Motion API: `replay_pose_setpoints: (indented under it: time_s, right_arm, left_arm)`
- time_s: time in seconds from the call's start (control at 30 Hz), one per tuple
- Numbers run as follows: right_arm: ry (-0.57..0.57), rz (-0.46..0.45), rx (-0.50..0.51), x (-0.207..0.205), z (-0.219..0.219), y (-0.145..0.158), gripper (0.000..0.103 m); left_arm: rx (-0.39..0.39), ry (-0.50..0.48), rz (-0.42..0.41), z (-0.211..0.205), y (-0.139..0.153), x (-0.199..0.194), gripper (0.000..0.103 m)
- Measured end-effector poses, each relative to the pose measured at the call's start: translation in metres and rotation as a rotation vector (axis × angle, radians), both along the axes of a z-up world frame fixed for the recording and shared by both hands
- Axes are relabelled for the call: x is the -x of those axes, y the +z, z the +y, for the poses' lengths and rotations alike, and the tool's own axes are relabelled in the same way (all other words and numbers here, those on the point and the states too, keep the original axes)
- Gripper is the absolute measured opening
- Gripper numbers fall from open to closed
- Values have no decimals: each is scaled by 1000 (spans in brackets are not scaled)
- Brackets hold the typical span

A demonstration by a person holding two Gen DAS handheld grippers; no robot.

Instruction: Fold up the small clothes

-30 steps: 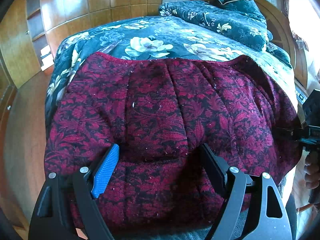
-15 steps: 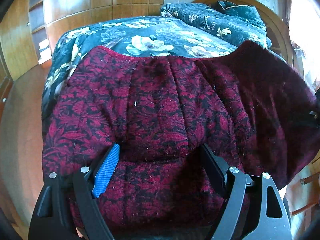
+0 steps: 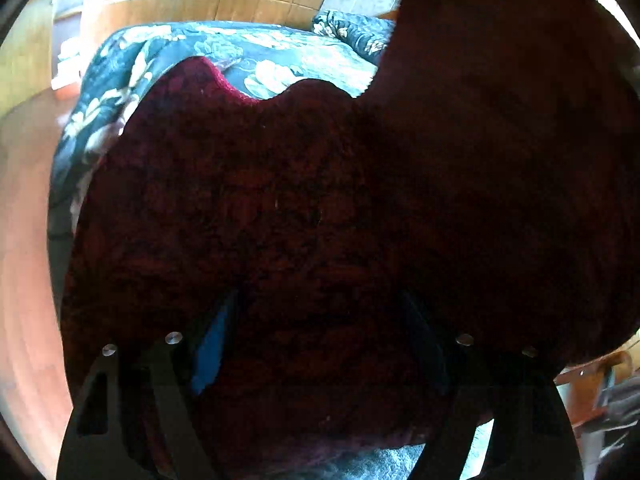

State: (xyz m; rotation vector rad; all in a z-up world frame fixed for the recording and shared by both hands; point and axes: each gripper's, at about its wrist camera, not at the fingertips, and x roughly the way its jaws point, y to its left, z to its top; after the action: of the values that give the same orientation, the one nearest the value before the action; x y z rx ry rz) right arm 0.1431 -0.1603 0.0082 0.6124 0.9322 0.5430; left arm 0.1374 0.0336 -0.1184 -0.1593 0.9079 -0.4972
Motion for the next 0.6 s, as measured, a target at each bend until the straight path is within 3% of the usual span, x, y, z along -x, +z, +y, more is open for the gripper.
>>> replay_pose_setpoints:
  time_s: [0.2, 0.33, 0.43, 0.6]
  right_arm:
    - [37, 9, 90, -30, 67, 10, 32]
    - [79, 41, 168, -52, 110, -2, 32]
    - [112, 60, 229, -58, 132, -17, 32]
    - [197, 8, 391, -44, 167, -27, 32]
  left_arm:
    - [75, -13, 24, 10, -2, -3, 72]
    - [128, -46, 31, 25, 0, 3, 70]
    - [239, -72, 60, 60, 7, 13, 70]
    - [438, 75, 94, 157, 7, 27, 70]
